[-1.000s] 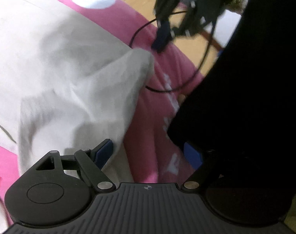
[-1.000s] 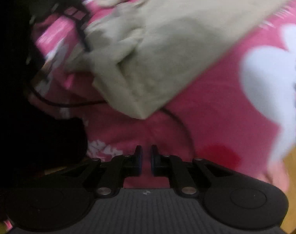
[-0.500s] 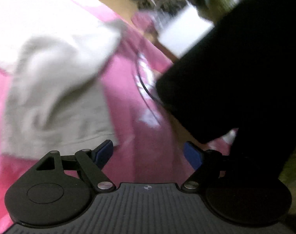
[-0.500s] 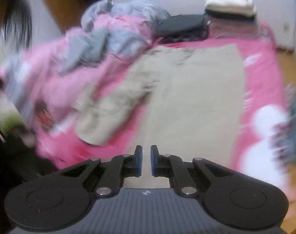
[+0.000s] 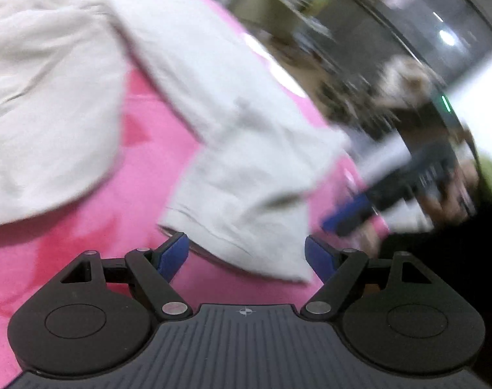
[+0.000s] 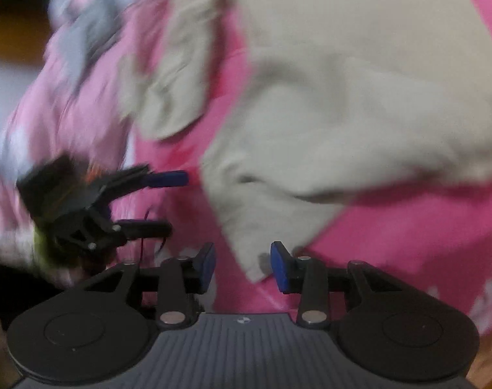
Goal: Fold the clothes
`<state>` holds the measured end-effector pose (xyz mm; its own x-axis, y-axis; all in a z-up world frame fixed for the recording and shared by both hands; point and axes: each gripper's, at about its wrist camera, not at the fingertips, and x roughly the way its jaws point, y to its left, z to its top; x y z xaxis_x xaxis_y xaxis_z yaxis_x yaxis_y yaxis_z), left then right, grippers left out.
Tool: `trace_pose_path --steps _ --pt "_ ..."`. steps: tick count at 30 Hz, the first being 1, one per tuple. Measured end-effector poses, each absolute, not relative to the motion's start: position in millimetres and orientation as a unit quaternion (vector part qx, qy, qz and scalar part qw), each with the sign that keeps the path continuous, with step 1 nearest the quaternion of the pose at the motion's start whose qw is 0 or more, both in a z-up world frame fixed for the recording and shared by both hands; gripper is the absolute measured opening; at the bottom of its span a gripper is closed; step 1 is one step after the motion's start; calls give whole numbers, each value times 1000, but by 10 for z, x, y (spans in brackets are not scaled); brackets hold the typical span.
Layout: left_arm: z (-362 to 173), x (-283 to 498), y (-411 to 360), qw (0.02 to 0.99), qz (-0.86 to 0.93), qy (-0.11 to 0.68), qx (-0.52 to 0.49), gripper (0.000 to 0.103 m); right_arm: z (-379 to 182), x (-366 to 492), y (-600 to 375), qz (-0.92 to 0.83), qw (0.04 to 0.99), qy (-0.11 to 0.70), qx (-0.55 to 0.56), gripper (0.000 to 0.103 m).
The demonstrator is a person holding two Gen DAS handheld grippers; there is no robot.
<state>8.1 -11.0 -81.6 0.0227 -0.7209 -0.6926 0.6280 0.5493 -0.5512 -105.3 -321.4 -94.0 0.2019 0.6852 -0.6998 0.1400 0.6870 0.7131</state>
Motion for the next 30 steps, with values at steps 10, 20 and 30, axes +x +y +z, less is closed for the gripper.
trace_pose_path --steps 10,20,30 --pt "-1148 142 -377 759 -394 517 -47 54 -1422 -1091 -3212 136 677 593 414 24" --pt "-1065 -195 -282 746 -369 552 -60 8 -1047 -1367 -3001 198 729 578 310 0" --pt "-1180 -519 -290 691 -367 606 -144 7 -563 -1653 -3571 173 751 557 311 2"
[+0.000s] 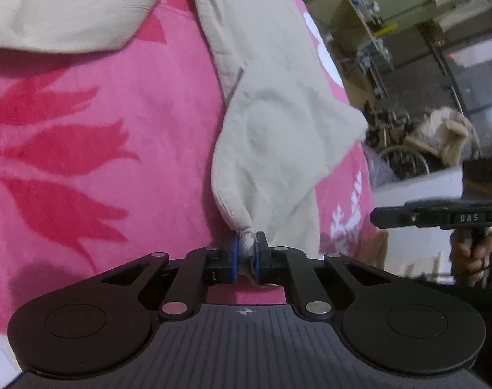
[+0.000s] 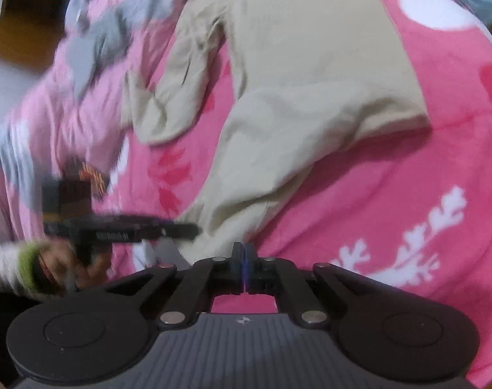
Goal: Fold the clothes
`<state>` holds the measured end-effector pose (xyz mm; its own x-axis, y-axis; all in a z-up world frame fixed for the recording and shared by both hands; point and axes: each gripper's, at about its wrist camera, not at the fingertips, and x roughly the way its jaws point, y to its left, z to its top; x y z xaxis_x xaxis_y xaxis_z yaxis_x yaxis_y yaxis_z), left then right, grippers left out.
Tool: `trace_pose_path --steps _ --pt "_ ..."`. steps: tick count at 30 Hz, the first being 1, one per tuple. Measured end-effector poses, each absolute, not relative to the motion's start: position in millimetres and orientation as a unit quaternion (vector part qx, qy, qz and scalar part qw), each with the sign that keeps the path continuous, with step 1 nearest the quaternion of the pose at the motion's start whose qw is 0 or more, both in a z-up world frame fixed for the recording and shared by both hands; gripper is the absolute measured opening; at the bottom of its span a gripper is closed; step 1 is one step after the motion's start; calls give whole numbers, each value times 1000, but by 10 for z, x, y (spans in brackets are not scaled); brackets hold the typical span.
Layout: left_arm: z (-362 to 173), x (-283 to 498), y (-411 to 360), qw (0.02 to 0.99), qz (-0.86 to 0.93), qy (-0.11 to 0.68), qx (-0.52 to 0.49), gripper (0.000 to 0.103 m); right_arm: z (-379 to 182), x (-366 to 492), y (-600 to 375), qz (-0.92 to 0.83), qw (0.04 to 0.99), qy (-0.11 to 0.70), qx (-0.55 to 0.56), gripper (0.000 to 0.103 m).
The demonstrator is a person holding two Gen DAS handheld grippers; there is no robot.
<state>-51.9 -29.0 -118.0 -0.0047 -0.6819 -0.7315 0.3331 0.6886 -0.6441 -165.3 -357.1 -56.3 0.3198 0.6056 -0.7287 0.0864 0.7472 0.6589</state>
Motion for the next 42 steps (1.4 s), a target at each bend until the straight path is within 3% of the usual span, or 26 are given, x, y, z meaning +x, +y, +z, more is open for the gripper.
trace_pose_path --steps 3,5,7,18,23,25,28,35,42 --pt "-1166 -404 -227 718 -340 588 -153 7 -789 -1576 -3606 157 744 534 369 12" --pt "-1139 -325 -171 742 -316 574 -142 7 -942 -1501 -3578 152 742 529 382 28" --pt "-1141 -261 -135 754 -300 569 -138 7 -1026 -1471 -3572 143 743 522 395 33" --pt "-1162 -262 -172 776 -292 550 -101 7 -1482 -1312 -3543 89 740 479 464 34" --pt "-1167 -270 -156 776 -290 551 -103 8 -1540 -1297 -3290 145 728 512 431 34" --pt "-1168 -274 -149 775 -290 551 -104 8 -1563 -1291 -3187 168 723 525 417 29" --pt "-1153 -297 -135 765 -289 565 -114 8 -1597 -1283 -3034 201 713 543 395 5" --pt "-1123 -487 -169 705 -334 611 -135 7 -1059 -1456 -3192 243 743 551 293 2" --pt "-1032 -1161 -683 590 -475 649 -65 7 -383 -1865 -3316 308 716 606 158 2"
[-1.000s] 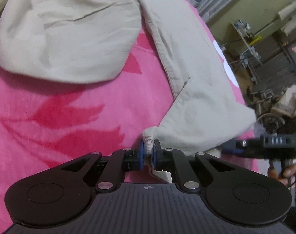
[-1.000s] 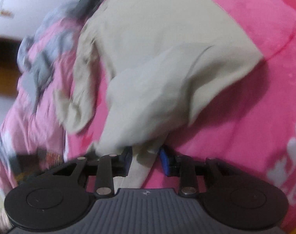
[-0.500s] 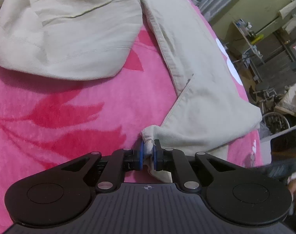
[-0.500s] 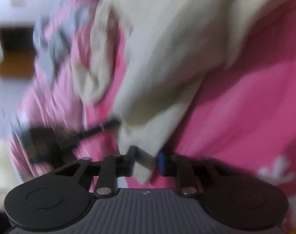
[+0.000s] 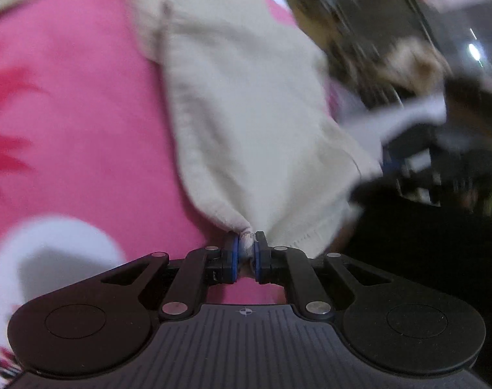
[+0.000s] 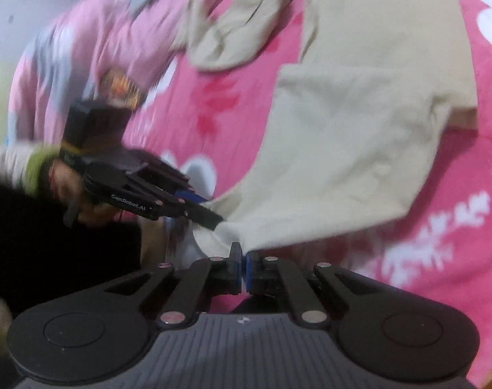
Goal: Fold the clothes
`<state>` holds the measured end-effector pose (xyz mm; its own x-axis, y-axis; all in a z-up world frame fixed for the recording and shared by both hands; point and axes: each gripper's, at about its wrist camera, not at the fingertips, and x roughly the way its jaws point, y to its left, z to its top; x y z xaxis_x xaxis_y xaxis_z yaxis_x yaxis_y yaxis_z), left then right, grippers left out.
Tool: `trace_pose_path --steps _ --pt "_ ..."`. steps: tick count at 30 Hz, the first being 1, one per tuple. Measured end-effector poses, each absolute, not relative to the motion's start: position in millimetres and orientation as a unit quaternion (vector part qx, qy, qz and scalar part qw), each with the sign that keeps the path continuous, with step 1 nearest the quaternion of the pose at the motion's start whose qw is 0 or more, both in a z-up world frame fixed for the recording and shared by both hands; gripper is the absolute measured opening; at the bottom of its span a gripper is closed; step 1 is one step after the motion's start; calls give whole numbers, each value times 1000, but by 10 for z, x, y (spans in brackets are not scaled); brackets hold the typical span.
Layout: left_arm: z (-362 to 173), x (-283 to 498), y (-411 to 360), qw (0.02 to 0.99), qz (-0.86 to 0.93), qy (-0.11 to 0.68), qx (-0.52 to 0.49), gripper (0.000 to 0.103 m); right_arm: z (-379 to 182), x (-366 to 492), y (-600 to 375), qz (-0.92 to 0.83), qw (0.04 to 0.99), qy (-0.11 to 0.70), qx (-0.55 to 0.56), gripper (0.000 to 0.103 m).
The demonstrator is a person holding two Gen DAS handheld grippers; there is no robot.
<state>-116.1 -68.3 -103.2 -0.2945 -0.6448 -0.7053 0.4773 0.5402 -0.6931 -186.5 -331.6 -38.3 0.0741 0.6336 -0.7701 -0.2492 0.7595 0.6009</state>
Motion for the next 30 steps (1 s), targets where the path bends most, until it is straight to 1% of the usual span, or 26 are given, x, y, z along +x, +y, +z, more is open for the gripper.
trace_pose_path --steps 5,14,17,19,22,25,27,28,29,30 --pt "-971 -1536 -1001 538 -530 655 1 7 -360 -2034 -3243 313 686 646 114 2" --pt "-918 -1734 -1260 524 -545 650 74 7 -453 -2285 -3145 297 660 686 77 2" --pt "-923 -1816 -1374 508 -559 650 88 7 -483 -2362 -3124 299 651 696 42 2" --pt "-919 -1839 -1458 501 -562 651 93 7 -562 -2343 -3169 294 632 715 50 2" --pt "-987 -1853 -1500 494 -555 663 91 8 -745 -2332 -3158 291 588 754 42 5" --pt "-1084 -1824 -1420 490 -545 673 103 10 -832 -2331 -3201 268 583 767 25 10" --pt "-1111 -1817 -1408 486 -545 674 114 14 -818 -2313 -3259 259 592 763 23 10" --pt "-1120 -1808 -1400 479 -546 677 115 22 -781 -2289 -3305 254 599 759 25 10" --pt "-1125 -1810 -1395 468 -551 681 116 33 -728 -2256 -3351 250 609 753 25 10" --pt "-1129 -1813 -1391 457 -556 685 117 37 -668 -2216 -3399 243 620 746 22 10"
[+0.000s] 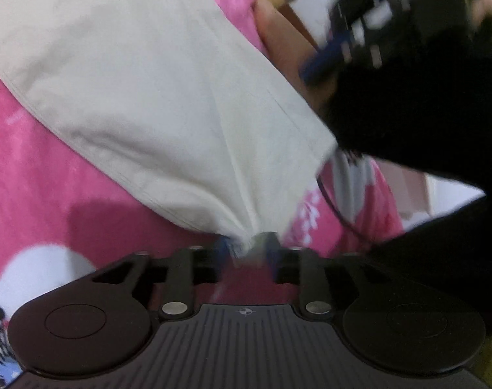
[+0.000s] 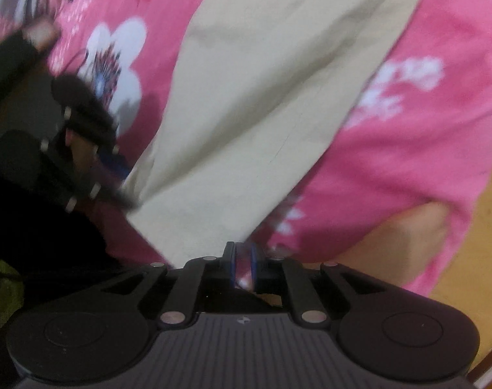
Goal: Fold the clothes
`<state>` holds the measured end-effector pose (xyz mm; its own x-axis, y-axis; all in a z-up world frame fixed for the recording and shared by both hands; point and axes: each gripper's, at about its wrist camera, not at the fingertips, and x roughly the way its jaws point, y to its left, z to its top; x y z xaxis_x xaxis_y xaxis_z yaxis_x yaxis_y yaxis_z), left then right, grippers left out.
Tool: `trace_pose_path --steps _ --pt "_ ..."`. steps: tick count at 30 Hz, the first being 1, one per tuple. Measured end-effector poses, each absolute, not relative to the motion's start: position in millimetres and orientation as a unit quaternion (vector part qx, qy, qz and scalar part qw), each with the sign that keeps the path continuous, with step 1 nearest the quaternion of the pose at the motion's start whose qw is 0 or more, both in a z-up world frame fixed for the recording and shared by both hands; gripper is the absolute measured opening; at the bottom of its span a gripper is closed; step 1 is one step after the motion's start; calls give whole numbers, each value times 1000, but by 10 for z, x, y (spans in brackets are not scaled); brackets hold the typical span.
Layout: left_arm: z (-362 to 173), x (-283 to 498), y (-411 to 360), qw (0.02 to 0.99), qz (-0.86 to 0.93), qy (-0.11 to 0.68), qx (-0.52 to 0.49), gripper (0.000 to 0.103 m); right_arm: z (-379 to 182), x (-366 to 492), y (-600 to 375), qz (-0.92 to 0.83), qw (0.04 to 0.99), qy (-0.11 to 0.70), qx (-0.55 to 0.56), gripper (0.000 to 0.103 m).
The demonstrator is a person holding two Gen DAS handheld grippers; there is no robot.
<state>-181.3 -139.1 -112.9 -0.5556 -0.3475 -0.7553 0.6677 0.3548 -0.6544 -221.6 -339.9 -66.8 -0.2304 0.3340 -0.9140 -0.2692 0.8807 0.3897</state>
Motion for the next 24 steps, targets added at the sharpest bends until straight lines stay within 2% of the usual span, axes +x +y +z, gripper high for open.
trace_pose_path --steps 3,13,16,18,20,24 --pt "-1111 -1870 -1358 444 -569 680 130 40 -507 -2069 -3519 221 653 724 22 10" --pt "-645 -1617 -1163 445 -642 614 110 40 -870 -1900 -3647 168 679 707 104 12" --pt "-602 -1447 -1136 475 -637 594 125 40 -889 -1886 -3688 163 680 707 110 14" --pt "-636 -1407 -1183 497 -625 588 128 40 -828 -1879 -3705 170 682 704 103 19" --pt "-713 -1433 -1239 514 -614 584 134 40 -818 -1870 -3730 179 682 700 113 32" --pt "-906 -1611 -1381 544 -591 568 180 40 -963 -1850 -3738 180 671 707 130 33"
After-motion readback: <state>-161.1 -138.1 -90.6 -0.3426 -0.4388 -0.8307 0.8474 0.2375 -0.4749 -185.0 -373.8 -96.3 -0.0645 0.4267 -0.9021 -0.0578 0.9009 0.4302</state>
